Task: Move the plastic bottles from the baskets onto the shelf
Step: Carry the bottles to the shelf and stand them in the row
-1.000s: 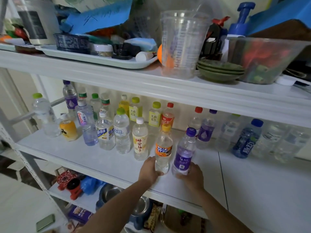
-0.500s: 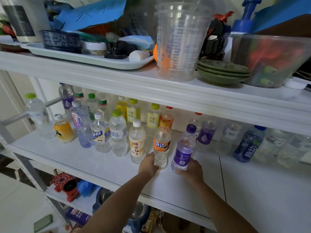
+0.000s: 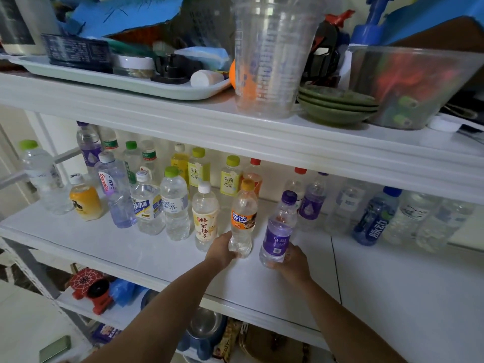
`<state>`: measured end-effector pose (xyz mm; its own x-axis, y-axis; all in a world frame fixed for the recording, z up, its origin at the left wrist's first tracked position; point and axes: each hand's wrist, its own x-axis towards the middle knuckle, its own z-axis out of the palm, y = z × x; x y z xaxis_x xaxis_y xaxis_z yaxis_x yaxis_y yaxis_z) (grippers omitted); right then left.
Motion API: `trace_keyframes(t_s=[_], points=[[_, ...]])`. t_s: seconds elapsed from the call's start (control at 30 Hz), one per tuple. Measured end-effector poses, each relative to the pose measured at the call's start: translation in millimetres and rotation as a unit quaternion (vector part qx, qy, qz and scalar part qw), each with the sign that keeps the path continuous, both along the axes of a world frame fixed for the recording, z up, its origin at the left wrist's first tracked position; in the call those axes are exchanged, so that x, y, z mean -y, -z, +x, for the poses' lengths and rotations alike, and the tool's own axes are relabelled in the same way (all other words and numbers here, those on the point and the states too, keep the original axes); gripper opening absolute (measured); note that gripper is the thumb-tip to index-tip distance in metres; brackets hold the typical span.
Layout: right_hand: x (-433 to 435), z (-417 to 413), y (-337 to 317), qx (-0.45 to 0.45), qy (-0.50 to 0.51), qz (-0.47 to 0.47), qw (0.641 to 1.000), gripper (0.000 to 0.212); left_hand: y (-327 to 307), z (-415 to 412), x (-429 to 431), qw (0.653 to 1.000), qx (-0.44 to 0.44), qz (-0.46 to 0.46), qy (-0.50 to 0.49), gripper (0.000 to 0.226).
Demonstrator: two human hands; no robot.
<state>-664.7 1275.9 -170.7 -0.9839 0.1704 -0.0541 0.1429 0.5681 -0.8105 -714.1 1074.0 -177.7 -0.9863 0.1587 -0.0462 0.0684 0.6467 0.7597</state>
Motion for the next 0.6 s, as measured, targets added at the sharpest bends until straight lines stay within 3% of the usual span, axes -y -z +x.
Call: trace_keyframes(t_s=[0.27, 0.43, 0.5, 0.6], points=[[9, 4, -4, 0.012, 0.030, -0.020, 0.999, 0.047, 2, 7, 0, 1.000, 0.014, 0.001, -0.007, 0.056], [15, 13, -6, 0.003, -0.005, -0.017, 1.000, 0.048, 5, 19, 0, 0.998, 0.011, -0.062, -0.028, 0.077], [13, 23, 1, -0.004, -0.026, -0.017, 0.999, 0.064, 11, 31, 0, 0.995, 0.005, -0.099, -0.032, 0.082], [12, 36, 7, -0.031, -0.043, 0.060, 0.997, 0.081, 18, 52, 5, 0.984, -0.018, -0.179, -0.009, 0.084]])
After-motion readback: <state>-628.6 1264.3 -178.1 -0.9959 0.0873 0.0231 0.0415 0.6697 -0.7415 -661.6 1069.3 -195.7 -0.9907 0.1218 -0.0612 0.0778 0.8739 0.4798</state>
